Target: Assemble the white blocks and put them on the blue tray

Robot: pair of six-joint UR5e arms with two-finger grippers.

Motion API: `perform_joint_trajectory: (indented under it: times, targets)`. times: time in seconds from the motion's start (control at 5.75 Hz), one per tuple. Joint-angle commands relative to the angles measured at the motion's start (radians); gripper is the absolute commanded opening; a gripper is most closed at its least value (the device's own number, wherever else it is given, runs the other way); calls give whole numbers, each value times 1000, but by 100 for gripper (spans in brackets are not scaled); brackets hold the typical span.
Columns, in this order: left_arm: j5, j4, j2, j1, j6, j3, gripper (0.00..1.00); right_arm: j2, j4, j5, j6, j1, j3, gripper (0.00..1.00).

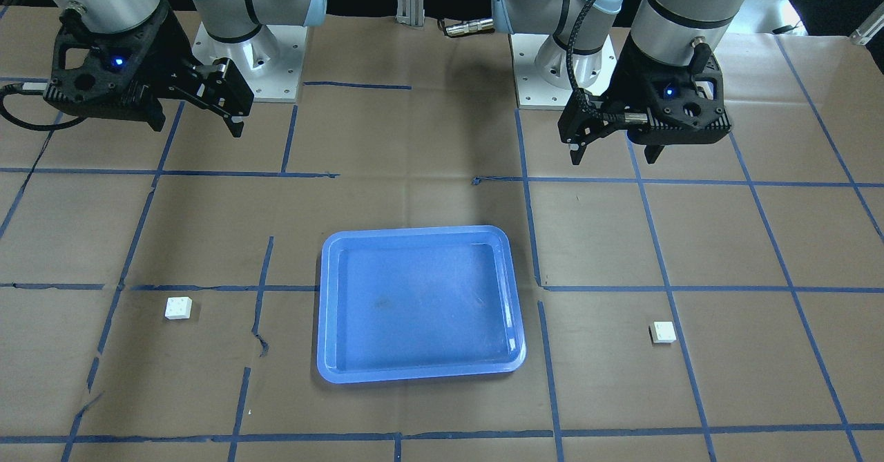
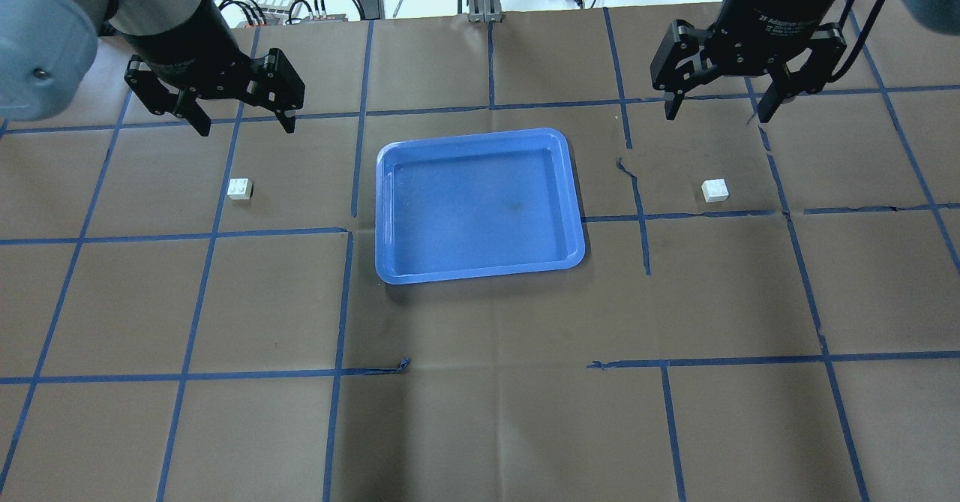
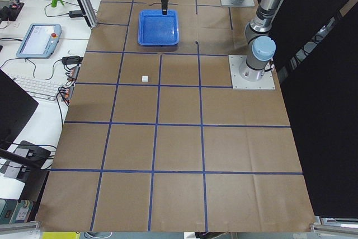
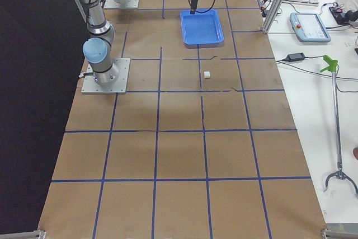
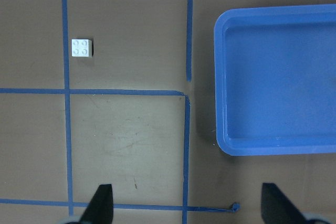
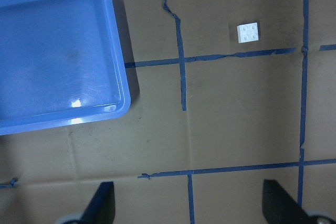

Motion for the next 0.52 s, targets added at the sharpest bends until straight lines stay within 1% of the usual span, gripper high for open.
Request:
perform_joint_trajectory:
  times: [0.0, 0.17, 0.35]
  targets:
    - [11, -12, -3, 66, 90, -3, 100, -3, 3, 0, 1, 0, 0, 100]
    - [7, 20, -58, 162, 248, -53, 100, 8, -2, 3, 0, 0, 0, 100]
    - [-1, 239, -142, 258, 387, -140, 100, 2, 11, -1, -15, 0, -2, 100]
